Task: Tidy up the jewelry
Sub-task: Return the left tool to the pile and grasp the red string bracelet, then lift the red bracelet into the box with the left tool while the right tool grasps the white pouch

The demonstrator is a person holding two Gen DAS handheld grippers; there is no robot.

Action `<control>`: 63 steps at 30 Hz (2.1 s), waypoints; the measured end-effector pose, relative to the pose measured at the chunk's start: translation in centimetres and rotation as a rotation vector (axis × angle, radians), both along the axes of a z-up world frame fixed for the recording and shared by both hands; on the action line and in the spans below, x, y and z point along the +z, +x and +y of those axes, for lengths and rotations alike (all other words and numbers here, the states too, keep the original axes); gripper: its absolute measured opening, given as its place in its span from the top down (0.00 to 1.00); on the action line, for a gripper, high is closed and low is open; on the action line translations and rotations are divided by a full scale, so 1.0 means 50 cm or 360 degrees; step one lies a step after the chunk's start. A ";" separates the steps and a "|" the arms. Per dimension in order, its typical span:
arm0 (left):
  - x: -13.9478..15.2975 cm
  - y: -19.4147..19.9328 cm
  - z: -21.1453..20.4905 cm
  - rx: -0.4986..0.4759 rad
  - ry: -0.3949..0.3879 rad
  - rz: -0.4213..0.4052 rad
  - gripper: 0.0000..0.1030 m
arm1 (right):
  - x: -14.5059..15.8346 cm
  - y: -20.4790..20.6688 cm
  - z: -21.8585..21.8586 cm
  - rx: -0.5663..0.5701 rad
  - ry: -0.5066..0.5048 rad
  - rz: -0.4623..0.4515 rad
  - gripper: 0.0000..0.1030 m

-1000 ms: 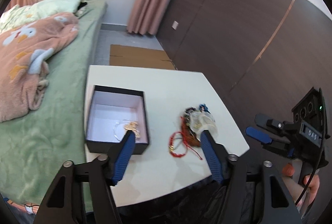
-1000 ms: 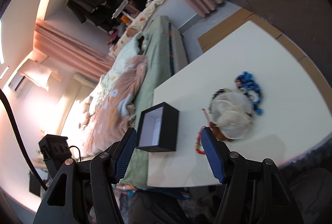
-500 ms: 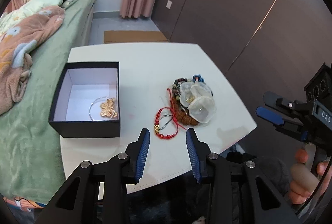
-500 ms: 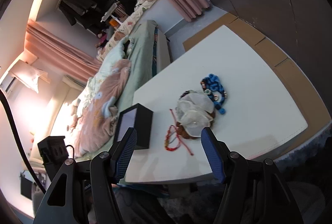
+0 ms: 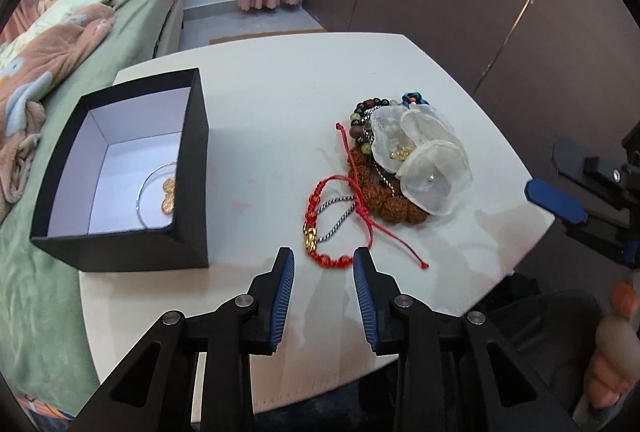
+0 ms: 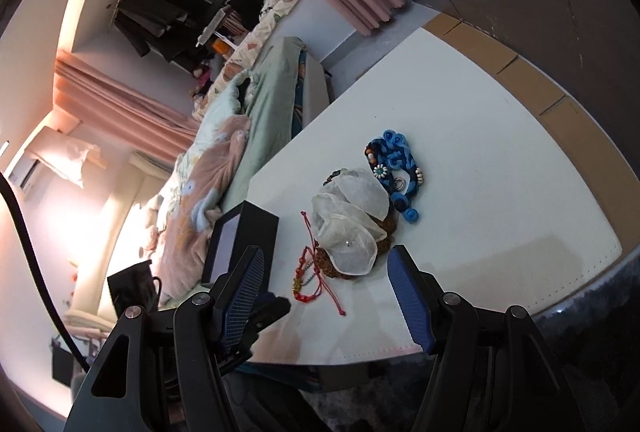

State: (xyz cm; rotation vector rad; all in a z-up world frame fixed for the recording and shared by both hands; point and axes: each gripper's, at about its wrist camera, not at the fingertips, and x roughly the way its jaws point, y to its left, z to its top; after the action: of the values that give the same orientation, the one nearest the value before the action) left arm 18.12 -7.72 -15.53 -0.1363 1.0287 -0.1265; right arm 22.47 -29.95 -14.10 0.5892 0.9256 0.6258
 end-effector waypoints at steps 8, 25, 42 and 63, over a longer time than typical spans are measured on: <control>-0.029 0.029 -0.005 0.0031 0.0068 0.0008 0.69 | -0.010 -0.005 -0.013 -0.0040 -0.0019 0.0013 0.37; 0.017 0.012 0.028 0.0033 -0.0053 -0.0102 0.94 | -0.010 0.010 0.010 -0.0040 -0.0085 0.0031 0.37; 0.122 0.007 0.092 0.0072 -0.0185 -0.0293 0.94 | 0.007 0.082 0.105 0.0024 -0.0326 0.0009 0.37; 0.134 0.019 0.252 0.0250 -0.0353 -0.0429 0.94 | 0.024 0.085 0.126 0.0047 -0.0339 -0.0092 0.98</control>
State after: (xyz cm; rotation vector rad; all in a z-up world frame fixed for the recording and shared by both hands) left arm 19.05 4.90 -8.80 -0.3905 0.7302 -0.1123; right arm 26.69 -23.64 -12.90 0.3663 0.9343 0.5594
